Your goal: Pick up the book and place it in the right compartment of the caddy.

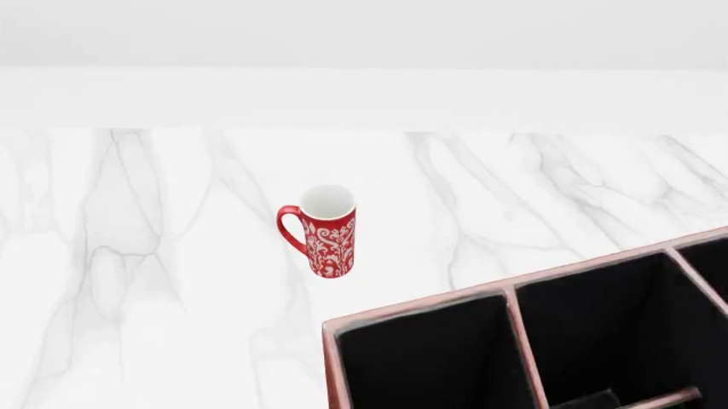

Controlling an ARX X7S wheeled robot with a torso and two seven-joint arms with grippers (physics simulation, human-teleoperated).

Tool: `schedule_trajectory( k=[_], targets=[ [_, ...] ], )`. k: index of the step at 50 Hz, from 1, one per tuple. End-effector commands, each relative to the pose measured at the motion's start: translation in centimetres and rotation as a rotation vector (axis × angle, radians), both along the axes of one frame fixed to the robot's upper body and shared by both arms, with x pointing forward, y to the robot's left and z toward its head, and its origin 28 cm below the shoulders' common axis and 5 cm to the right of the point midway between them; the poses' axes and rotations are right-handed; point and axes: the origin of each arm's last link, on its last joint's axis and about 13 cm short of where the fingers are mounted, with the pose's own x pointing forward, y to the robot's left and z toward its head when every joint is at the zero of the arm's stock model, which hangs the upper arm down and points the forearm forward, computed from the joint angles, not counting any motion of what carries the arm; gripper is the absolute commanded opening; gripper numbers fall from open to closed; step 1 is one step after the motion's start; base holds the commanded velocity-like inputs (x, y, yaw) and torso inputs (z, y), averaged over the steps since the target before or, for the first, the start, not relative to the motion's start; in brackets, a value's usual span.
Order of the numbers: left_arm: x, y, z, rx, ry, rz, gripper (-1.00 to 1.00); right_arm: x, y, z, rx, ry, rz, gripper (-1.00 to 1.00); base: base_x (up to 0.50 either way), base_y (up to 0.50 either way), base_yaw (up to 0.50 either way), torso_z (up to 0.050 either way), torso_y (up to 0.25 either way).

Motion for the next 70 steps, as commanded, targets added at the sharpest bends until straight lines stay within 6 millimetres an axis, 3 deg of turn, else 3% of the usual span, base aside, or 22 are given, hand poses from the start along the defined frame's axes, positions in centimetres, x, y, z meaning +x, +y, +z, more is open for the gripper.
schedule_trajectory(
  k=[1,12,30,70],
  targets=[
    [0.0,0.0,-0.1,-0.002,0.003,0.000,1.00,0.0,-1.4,0.5,0.032,-0.001,-0.105,-1.00,0.00,0.00,0.00,0.000,0.000],
    [0.2,0.0,0.1,0.000,0.004,-0.005,1.00,0.6,-2.3,-0.1,0.054,0.024,-0.148,-1.00,0.00,0.00,0.00,0.000,0.002],
    [0.2,-0.1,0.0,-0.001,0.002,-0.007,1.00,0.3,-2.1,-0.1,0.073,0.052,-0.122,-1.00,0.00,0.00,0.00,0.000,0.002],
    [0.3,-0.2,0.1,0.007,0.007,-0.014,1.00,2.6,-2.0,-5.0,0.141,0.146,-0.078,-1.00,0.00,0.00,0.00,0.000,0.001]
  ],
)
